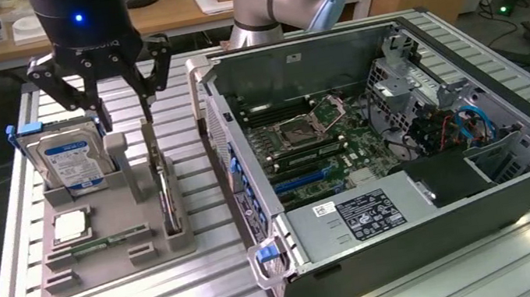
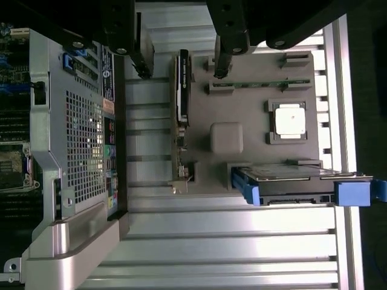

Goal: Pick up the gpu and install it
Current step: 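Pick up the gpu and move the gpu toward the slot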

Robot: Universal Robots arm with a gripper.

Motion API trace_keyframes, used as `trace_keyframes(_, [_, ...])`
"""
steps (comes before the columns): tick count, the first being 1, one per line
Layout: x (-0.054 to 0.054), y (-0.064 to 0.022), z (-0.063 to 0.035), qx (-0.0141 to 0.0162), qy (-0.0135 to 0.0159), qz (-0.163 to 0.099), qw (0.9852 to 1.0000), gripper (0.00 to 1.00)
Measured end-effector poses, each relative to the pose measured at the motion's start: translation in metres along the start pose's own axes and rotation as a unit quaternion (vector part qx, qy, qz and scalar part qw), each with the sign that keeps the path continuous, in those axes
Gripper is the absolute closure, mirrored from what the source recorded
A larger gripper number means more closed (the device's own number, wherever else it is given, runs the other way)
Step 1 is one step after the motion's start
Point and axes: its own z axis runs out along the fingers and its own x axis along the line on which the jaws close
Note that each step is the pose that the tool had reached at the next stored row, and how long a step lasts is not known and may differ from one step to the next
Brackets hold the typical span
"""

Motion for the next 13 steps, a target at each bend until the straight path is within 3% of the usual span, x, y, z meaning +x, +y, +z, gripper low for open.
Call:
trace_keyframes(5, [-0.0003, -0.0054, 0.0, -0.0001, -0.0001, 0.0, 1.0, 0.47])
trace_keyframes(13, [-0.0002, -0.0061, 0.0053, 0.0, 0.0, 0.0, 1.0, 0.47])
